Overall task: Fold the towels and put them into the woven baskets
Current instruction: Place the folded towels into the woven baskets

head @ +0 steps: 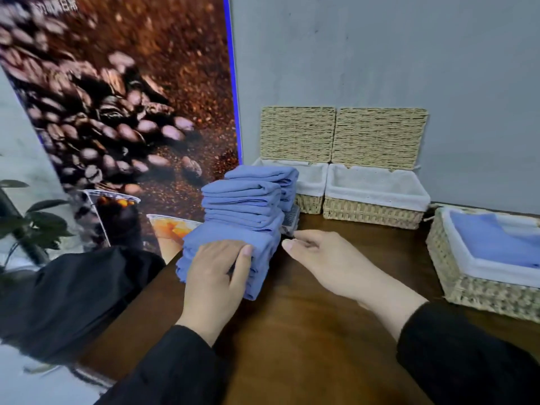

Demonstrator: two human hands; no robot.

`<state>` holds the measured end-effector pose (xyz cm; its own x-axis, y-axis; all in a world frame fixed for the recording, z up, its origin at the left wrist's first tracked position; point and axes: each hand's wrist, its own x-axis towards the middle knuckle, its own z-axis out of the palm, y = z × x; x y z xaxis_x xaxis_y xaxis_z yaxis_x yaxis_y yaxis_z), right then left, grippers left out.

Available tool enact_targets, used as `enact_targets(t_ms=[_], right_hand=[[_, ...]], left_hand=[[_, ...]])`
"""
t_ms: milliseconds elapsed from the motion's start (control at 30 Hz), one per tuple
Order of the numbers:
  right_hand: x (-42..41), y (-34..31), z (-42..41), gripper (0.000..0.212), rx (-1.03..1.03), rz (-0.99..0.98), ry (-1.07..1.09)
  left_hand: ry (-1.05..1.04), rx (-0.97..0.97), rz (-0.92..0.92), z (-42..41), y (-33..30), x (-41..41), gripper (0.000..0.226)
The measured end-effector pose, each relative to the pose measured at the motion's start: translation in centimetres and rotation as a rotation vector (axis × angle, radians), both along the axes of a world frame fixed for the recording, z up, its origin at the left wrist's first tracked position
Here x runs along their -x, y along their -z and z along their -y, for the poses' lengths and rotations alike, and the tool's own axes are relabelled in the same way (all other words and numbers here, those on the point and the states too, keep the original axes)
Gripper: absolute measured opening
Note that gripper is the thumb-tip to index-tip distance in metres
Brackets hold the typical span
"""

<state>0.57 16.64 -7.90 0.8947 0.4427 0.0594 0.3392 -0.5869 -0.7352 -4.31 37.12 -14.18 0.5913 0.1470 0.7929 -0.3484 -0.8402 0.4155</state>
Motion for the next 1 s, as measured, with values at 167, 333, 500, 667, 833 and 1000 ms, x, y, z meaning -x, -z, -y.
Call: enact_targets(t_ms=[167, 333, 500, 667, 833, 1000], right_hand=[[0.2, 0.9, -4.7, 0.071, -0.161, -0.246, 0.099], [0.8, 1.2, -6.8, 0.028, -0.324, -0.305, 0.17], [1.2, 0.6, -7.1, 0.022, -0.469, -0.139, 0.208], [1.1, -3.3, -2.8, 0.018, -0.615, -0.017, 0.149], [1.2, -6.0, 4.0, 0.026, -0.642, 0.074, 0.191], [2.3, -4.4, 11.0, 0.063, -0.875, -0.178, 0.366]], left_hand=[[0.011, 0.06, -0.023, -0.2, 0.7, 0.3, 0.045], [0.043, 0.132, -0.012, -0.6, 0.7, 0.1, 0.038], [0.014, 0.03, -0.003, -1.1, -1.7, 0.0, 0.031], [0.139, -0.094, -0.391, -0.9, -8.8, -0.5, 0.055], [0.444, 0.088, -0.665, 4.9, -12.7, -2.1, 0.03], [0.597, 0.562, -0.562, 15.6, -10.2, -3.5, 0.027]])
